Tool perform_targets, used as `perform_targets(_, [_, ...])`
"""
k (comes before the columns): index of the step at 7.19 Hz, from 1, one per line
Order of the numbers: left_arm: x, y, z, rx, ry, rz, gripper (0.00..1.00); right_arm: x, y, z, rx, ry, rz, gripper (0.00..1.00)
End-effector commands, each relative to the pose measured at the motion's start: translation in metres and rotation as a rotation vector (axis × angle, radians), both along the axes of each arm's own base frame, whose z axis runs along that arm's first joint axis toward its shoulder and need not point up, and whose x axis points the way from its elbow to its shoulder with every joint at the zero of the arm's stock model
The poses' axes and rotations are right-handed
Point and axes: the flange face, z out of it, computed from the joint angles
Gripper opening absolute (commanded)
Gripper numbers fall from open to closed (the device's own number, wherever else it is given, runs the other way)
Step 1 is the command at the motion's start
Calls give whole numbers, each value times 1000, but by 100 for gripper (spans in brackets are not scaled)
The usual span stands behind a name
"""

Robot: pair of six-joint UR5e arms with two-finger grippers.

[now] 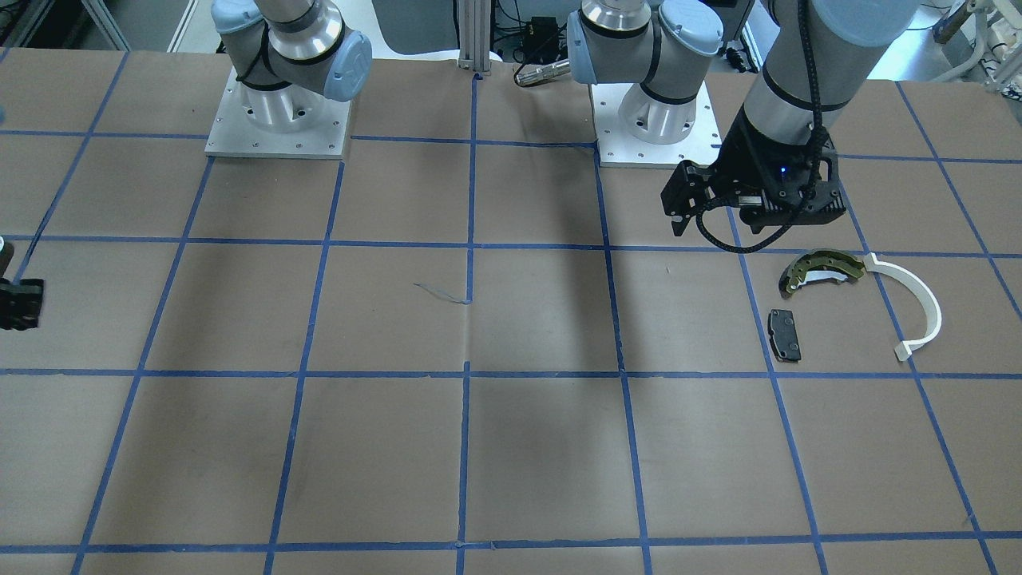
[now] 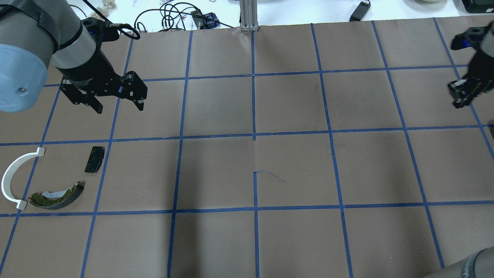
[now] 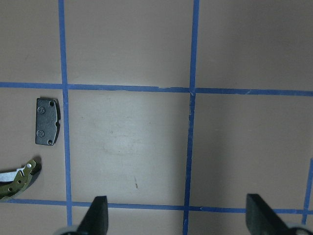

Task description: Place bearing gear from tray to pile

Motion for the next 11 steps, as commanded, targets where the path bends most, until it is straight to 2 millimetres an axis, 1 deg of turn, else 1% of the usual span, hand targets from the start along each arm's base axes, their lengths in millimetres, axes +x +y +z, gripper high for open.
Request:
perform_targets(1, [0, -2, -6, 16, -1, 0, 100, 234, 12, -4, -53, -34, -129, 0])
perform_targets(2, [1, -3, -8, 17, -2, 1, 100, 310, 32, -16, -55, -25, -147, 0])
perform_targets(3, [2, -4, -7, 16, -5, 4, 100, 376, 54, -28, -47, -98, -127, 0])
perform_targets(4, [3, -3, -8, 19, -7, 4, 100, 432, 74, -38, -68, -149, -175, 0])
perform_targets(5, [3, -4, -8, 19, -8, 4, 100, 482, 98, -64, -64, -146, -207, 0])
perform_targets(6, [4, -3, -10, 33, -7, 7, 100, 515, 109, -81, -103, -164, -220, 0])
perform_targets(7, [4, -3, -9, 33, -7, 7, 100, 526, 109, -100, -111, -171, -210, 14])
perform_targets(8, [3, -4, -11, 37, 2, 6, 100, 526, 108, -106, -104, -168, -206, 22])
perform_targets(9, [3, -4, -13, 37, -4, 6, 100, 523, 105, -99, -131, -174, -196, 71])
perform_targets(10, [4, -6, -13, 32, -7, 6, 100, 501, 78, -85, -197, -228, -174, 100])
perform_targets(11, [4, -8, -24, 54, -6, 10, 100, 464, 53, -66, -215, -246, -174, 100])
